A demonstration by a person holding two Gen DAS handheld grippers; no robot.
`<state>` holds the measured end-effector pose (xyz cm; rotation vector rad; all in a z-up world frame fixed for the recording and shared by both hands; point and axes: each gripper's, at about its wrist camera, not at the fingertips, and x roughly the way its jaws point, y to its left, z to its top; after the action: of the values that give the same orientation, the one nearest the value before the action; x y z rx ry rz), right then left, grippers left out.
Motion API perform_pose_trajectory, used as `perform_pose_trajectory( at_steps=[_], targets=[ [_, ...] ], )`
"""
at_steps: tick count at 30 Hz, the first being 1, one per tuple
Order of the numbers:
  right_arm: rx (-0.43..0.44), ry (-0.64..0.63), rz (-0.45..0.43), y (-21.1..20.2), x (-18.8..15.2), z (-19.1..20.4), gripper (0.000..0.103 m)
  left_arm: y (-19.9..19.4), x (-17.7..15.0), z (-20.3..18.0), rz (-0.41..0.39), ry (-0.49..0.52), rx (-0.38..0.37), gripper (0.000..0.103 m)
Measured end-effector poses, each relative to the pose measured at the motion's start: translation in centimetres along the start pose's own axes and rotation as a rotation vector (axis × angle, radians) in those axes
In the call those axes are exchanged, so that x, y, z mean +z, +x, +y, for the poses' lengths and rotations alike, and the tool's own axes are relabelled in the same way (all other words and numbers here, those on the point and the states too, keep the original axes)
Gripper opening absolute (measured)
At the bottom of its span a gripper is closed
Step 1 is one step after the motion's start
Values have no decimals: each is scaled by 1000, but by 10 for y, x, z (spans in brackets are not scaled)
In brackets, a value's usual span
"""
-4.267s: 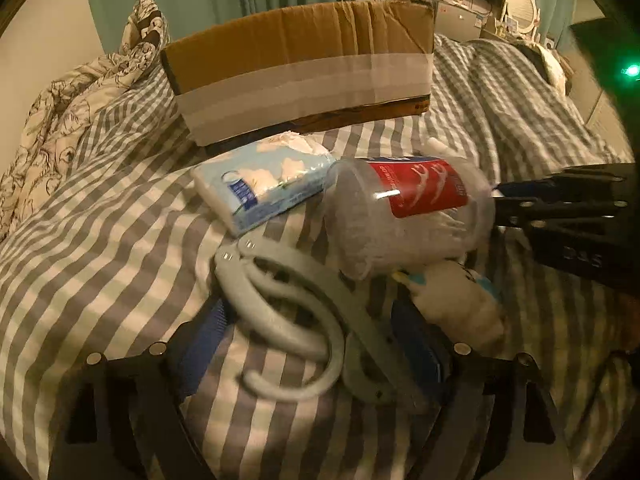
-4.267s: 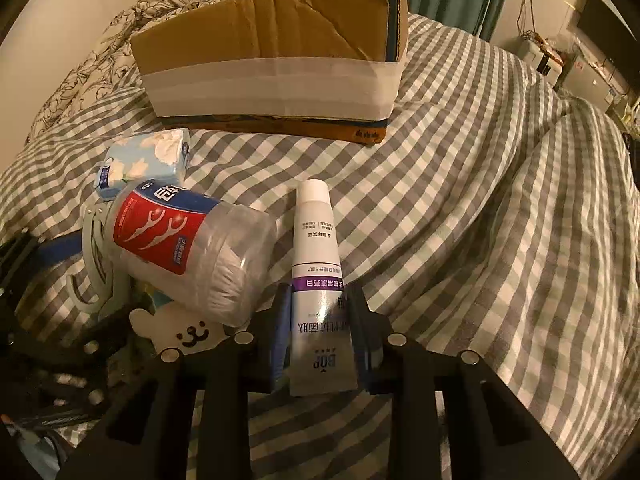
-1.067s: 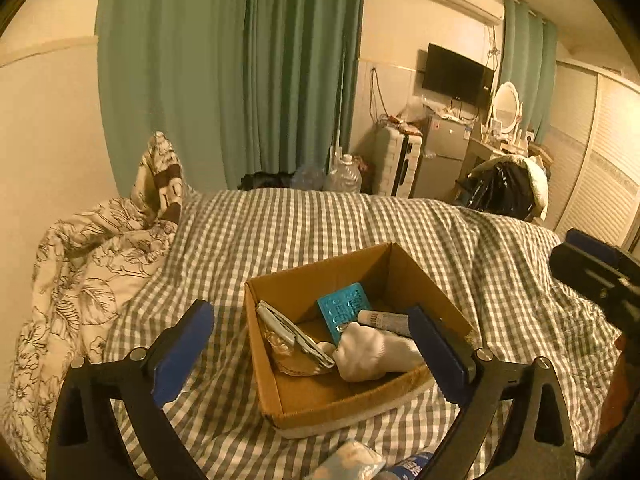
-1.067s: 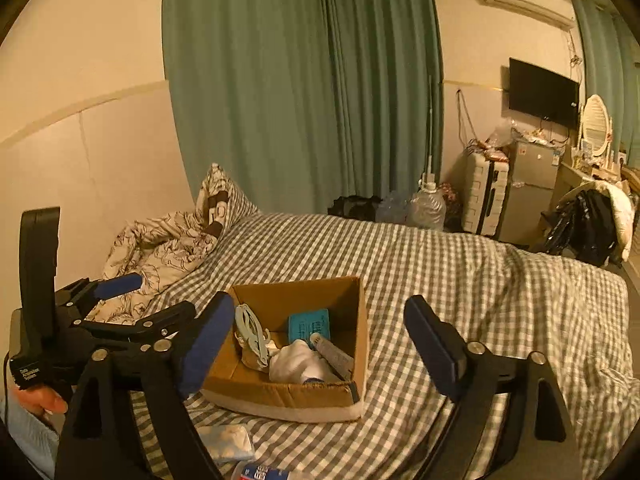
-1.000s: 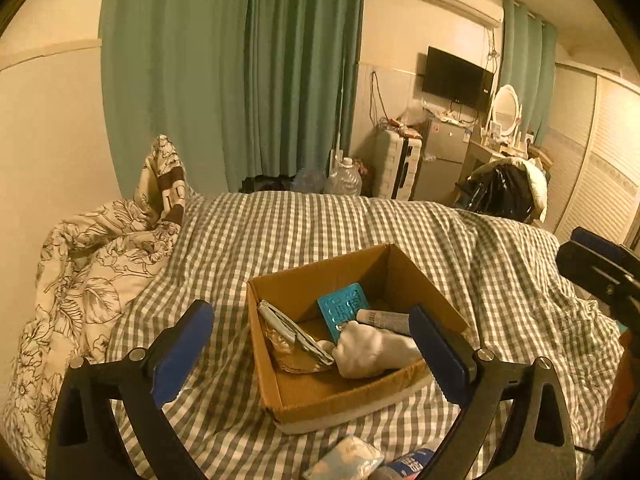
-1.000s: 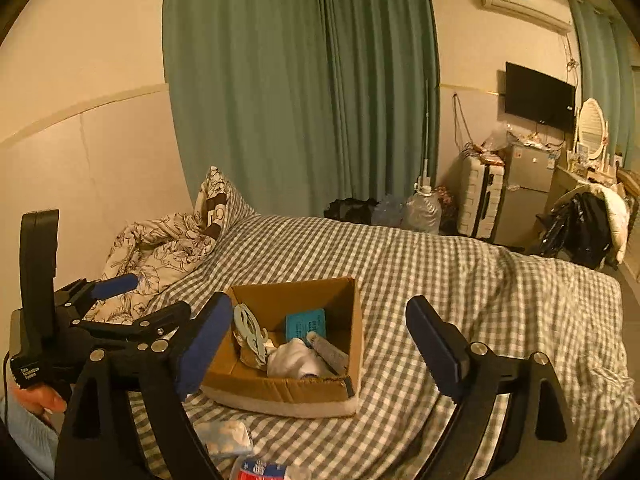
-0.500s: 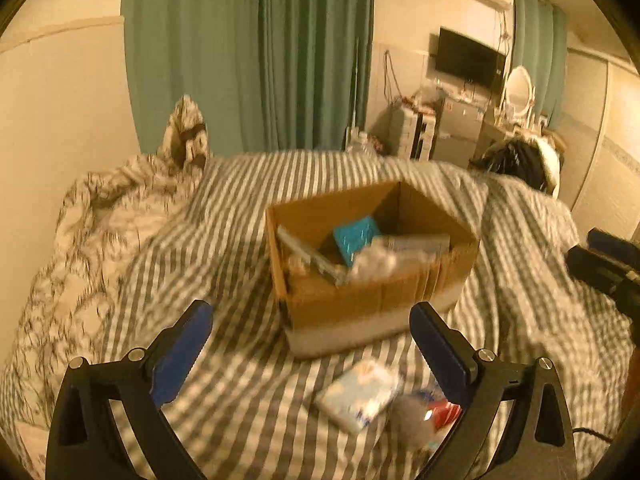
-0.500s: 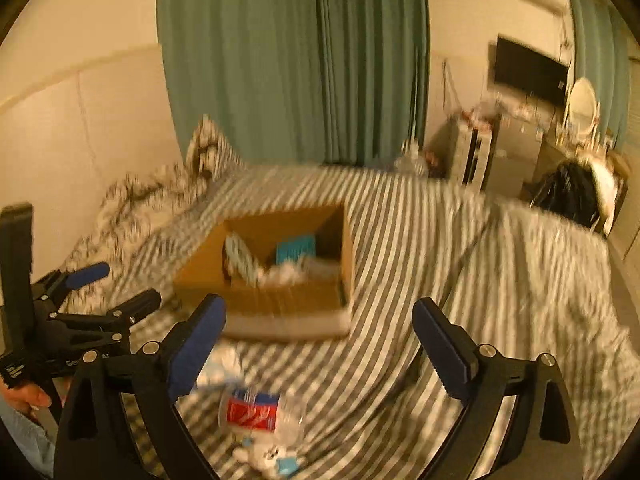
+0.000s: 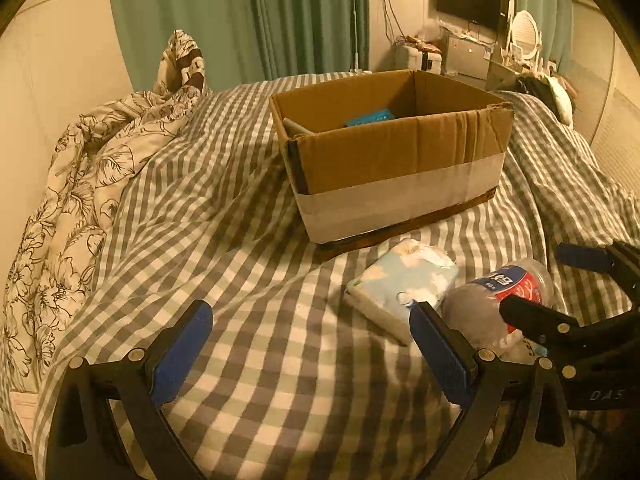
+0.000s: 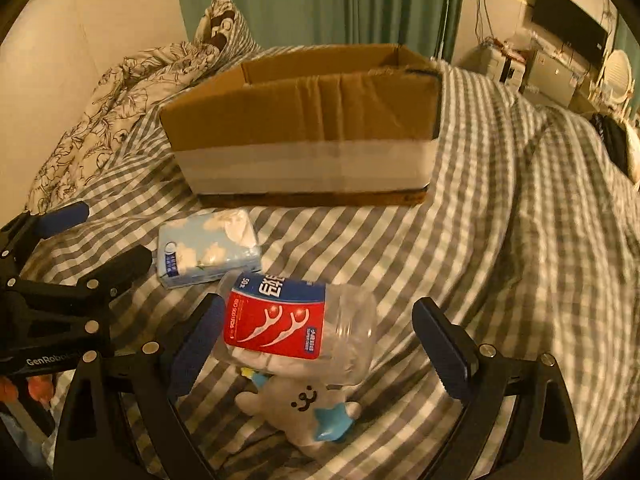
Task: Organize objects
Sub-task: 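Move both grippers back toward the floss container and tissue pack, then grasp the floss container with the right gripper while the left gripper grasps the tissue pack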
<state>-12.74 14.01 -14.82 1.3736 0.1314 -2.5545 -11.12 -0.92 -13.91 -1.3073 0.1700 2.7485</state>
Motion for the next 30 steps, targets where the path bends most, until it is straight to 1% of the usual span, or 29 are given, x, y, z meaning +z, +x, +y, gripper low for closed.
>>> perform_pose_trajectory(
  at_steps=[4, 8, 12, 14, 16, 18, 21, 25, 27, 30],
  targets=[
    [10, 7, 8, 2, 0, 2, 95, 6, -1, 7, 17, -18, -6, 101],
    [41, 21, 31, 4, 1, 5, 95, 12, -3, 10, 36, -31, -16, 101],
    [40, 5, 56, 12, -1, 9, 95, 16, -4, 11, 46, -37, -24, 101],
    [61, 25, 69, 19, -2, 5, 95, 16, -4, 11, 48, -34, -24, 101],
    [76, 45, 76, 22, -4, 1, 92, 16, -4, 10, 48, -30, -23, 101],
    [86, 47, 63, 18, -4, -2, 91, 16, -4, 8, 51, -25, -24, 101],
    [74, 59, 4, 1, -1, -10, 91, 16, -3, 4, 53, -10, -20, 101],
    [43, 93, -68, -21, 5, -28, 91, 16, 3, -13, 45, 53, -35, 101],
    [17, 110, -86, -25, 6, -36, 91, 20, 7, -22, 42, 84, -58, 101],
    [8, 134, -90, -28, 5, -46, 91, 27, 15, -34, 44, 110, -84, 101]
  ],
)
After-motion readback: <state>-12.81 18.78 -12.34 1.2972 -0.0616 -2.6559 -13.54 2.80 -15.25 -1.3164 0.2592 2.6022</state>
